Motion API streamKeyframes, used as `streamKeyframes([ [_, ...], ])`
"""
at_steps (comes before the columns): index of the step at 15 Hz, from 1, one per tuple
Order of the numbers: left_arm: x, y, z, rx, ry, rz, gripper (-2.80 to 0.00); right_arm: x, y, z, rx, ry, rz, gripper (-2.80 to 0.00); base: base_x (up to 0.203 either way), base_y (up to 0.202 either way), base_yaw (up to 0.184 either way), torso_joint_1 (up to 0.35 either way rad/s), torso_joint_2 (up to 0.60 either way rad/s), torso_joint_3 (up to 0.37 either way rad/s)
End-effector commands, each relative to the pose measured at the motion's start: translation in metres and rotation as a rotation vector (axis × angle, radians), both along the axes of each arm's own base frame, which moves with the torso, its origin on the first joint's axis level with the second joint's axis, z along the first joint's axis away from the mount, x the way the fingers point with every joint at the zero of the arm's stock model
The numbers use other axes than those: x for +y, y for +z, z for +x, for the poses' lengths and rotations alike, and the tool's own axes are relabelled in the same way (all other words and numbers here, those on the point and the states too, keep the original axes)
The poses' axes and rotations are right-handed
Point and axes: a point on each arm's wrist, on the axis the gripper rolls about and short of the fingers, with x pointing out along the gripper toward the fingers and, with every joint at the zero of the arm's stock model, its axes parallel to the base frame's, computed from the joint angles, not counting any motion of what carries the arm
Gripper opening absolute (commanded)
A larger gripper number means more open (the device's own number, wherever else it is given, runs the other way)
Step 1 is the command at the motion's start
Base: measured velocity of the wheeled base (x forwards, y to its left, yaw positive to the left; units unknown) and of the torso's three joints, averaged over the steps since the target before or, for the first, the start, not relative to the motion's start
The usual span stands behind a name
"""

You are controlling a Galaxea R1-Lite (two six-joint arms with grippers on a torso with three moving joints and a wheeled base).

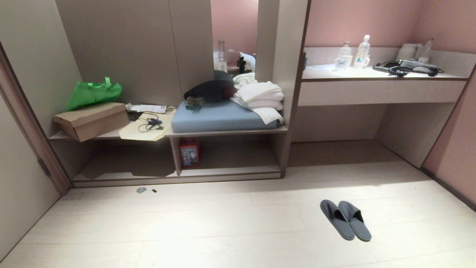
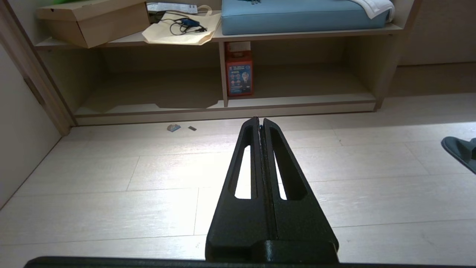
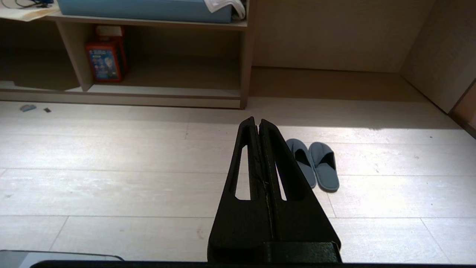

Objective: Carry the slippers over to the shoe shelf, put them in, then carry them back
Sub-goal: Pick up the slippers on the floor

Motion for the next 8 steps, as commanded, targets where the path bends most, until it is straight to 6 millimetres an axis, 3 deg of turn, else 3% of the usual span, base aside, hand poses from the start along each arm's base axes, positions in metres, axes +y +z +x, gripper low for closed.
streamKeyframes([
  [1,0.0000,-0.0022,0.0006,0.008,0.001,-0.001,-2.80,0.0000,0.0003,-0.0001,-0.001,0.001,-0.001,-2.80,0.000,0.000,0.000,0.000,0.00,0.000],
  [8,0.0000,-0.0021,0.0005,0.006,0.000,0.001,-2.80,0.0000,-0.0001,0.0001,0.001,0.001,-0.001,-2.80,0.000,0.000,0.000,0.000,0.00,0.000],
])
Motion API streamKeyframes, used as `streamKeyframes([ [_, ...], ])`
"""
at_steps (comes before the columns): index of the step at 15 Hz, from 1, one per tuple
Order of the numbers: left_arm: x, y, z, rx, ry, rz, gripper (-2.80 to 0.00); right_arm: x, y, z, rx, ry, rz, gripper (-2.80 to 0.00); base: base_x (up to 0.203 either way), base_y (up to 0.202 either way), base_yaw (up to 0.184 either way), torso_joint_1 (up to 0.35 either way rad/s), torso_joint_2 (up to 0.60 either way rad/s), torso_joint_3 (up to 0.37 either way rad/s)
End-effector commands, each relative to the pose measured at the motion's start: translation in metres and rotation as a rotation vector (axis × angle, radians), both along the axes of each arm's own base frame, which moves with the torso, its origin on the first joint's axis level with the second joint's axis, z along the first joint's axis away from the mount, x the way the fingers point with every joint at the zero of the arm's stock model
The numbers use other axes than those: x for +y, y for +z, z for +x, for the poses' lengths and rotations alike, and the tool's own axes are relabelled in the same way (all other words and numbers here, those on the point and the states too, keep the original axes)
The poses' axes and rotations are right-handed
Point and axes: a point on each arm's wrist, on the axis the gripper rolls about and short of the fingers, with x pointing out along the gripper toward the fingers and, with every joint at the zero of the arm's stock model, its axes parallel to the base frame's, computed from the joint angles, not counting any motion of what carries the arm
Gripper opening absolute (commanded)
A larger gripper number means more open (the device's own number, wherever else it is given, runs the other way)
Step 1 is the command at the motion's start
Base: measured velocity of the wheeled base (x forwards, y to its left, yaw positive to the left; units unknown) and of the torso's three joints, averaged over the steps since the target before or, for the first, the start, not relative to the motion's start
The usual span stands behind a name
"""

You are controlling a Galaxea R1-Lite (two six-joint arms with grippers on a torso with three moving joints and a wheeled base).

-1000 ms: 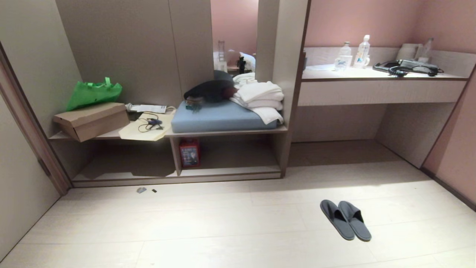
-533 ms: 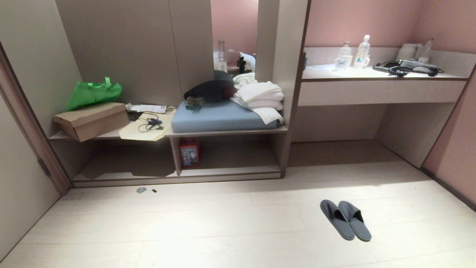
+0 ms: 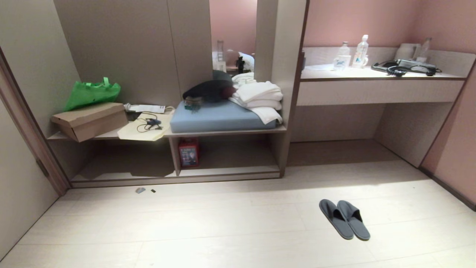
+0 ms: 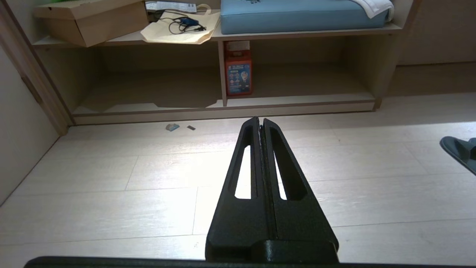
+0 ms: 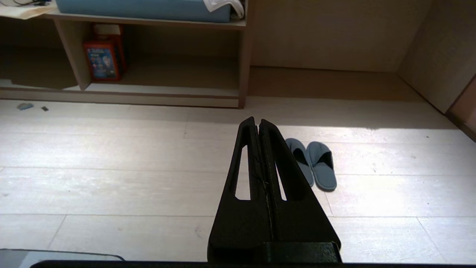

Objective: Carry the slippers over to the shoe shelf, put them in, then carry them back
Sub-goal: Pick up the slippers on the floor

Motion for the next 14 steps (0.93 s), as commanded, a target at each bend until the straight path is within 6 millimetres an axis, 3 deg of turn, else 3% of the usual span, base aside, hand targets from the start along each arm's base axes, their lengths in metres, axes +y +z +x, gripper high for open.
streamKeyframes([
  [1,0.0000,-0.0020,0.0005,0.006,0.000,0.001,-2.80,0.0000,-0.0001,0.0000,-0.001,0.000,-0.001,-2.80,-0.006,-0.072,0.000,0.004,0.01,0.002],
  [14,0.0000,-0.0022,0.0005,0.007,0.000,-0.001,-2.80,0.0000,-0.0001,0.0000,-0.001,0.000,-0.001,-2.80,0.000,-0.189,0.002,0.002,0.00,0.005],
])
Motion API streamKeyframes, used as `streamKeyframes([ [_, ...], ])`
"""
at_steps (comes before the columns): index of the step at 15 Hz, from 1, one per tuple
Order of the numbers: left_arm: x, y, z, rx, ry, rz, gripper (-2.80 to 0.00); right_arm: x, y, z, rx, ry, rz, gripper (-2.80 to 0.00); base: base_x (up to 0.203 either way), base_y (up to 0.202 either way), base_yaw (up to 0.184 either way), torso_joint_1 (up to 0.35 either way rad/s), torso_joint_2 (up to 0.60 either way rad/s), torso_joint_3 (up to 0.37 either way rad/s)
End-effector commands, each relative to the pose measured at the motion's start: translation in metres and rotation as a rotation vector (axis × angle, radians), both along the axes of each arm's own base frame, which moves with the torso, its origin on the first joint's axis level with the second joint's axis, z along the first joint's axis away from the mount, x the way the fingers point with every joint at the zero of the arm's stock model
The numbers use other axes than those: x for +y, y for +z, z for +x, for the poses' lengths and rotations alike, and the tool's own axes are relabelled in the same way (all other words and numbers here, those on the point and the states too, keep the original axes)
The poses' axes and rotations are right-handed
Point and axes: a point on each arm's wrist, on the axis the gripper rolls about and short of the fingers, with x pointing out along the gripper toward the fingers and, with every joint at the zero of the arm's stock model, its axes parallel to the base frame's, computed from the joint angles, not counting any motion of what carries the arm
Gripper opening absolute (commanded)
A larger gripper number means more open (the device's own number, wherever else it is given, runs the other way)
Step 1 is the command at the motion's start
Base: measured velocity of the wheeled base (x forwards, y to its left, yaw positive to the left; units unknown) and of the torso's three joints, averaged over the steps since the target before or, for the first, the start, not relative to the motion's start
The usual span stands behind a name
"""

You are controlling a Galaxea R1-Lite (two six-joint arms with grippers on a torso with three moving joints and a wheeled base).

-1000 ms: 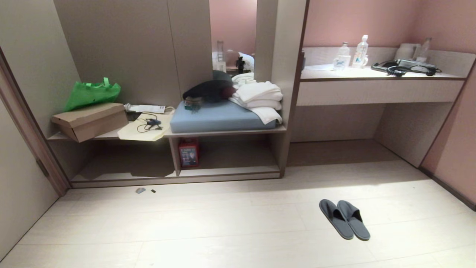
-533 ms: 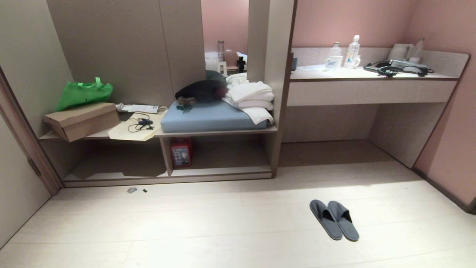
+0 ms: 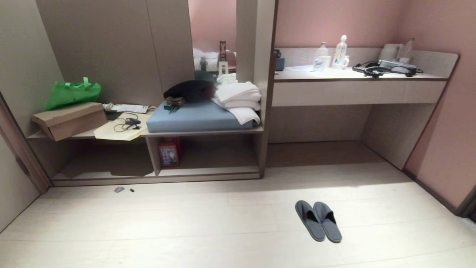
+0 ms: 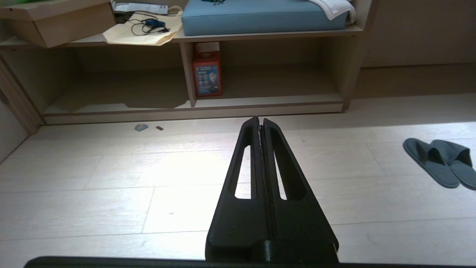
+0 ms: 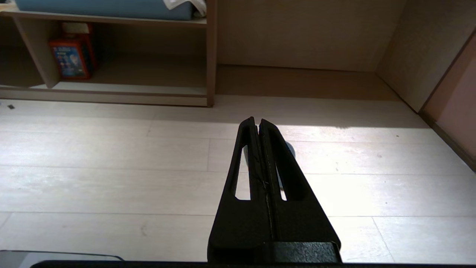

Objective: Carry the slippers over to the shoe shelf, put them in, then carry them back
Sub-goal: Pick up the slippers on the floor

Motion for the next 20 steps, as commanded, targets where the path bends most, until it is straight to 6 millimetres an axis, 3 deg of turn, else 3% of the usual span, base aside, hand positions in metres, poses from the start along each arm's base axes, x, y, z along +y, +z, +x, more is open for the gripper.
streamKeyframes([
  [1,0.0000,-0.0022,0.0006,0.008,0.000,0.000,-2.80,0.0000,0.0002,0.0000,0.000,0.001,-0.001,-2.80,0.000,-0.184,0.005,0.000,0.00,-0.002],
  [13,0.0000,-0.0020,0.0006,0.006,0.000,0.001,-2.80,0.0000,0.0002,0.0000,0.001,0.001,-0.004,-2.80,0.000,-0.018,0.001,0.001,0.00,0.000],
  [20,0.0000,-0.0020,0.0006,0.006,0.000,0.001,-2.80,0.0000,0.0002,0.0000,0.001,0.001,-0.005,-2.80,0.179,0.000,-0.001,0.004,0.00,0.003],
])
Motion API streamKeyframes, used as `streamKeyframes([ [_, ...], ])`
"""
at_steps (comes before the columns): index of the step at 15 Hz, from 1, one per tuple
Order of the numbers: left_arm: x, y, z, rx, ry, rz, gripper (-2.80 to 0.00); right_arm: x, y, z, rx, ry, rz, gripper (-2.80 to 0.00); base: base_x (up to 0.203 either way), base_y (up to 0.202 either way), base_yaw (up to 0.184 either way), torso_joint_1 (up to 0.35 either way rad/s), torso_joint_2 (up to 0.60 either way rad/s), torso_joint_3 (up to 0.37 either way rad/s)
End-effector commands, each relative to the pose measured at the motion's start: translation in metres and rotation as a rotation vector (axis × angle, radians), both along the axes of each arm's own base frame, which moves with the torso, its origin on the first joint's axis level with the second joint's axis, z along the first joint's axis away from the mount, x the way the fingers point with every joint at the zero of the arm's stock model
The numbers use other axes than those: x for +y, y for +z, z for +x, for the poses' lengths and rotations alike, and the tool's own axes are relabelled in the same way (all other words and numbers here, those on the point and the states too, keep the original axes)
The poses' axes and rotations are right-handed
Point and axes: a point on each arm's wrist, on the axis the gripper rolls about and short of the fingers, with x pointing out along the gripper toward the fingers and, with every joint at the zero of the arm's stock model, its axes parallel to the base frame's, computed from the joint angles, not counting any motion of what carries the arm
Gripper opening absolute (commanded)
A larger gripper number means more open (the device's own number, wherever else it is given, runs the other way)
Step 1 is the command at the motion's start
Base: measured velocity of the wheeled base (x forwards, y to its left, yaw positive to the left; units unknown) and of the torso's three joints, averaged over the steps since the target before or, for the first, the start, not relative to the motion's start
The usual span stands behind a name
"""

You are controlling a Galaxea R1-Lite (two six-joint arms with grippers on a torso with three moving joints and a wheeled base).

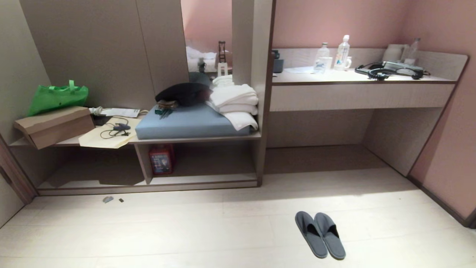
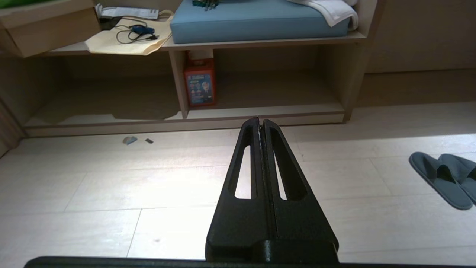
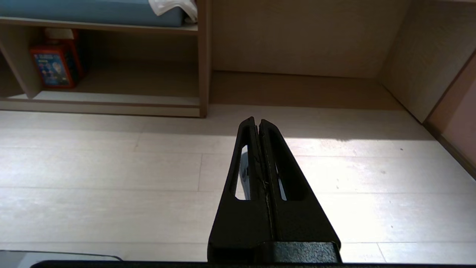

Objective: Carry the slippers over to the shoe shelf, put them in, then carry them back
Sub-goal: Pick up the slippers on the floor

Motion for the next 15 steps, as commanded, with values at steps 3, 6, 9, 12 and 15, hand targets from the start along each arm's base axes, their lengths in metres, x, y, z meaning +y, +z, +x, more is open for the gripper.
streamKeyframes([
  [3,0.0000,-0.0021,0.0005,0.006,0.000,0.000,-2.80,0.0000,-0.0002,0.0000,0.000,0.001,-0.001,-2.80,0.195,0.000,-0.001,0.000,0.00,0.002],
  [6,0.0000,-0.0021,0.0005,0.006,0.000,0.000,-2.80,0.0000,0.0002,0.0000,0.000,0.001,-0.001,-2.80,0.196,0.000,-0.001,0.002,0.00,0.001],
  [9,0.0000,-0.0021,0.0005,0.006,0.000,0.000,-2.80,0.0000,0.0001,0.0001,0.001,0.001,0.001,-2.80,0.193,0.000,-0.001,0.000,0.00,0.001],
  [12,0.0000,-0.0021,0.0005,0.006,0.000,0.000,-2.80,0.0000,0.0001,0.0000,0.000,0.001,0.001,-2.80,0.194,0.000,-0.001,0.003,0.00,0.003],
  [15,0.0000,-0.0021,0.0005,0.006,0.000,0.000,-2.80,0.0000,-0.0002,0.0000,0.000,0.001,-0.001,-2.80,0.194,0.000,0.000,0.001,0.00,0.002],
])
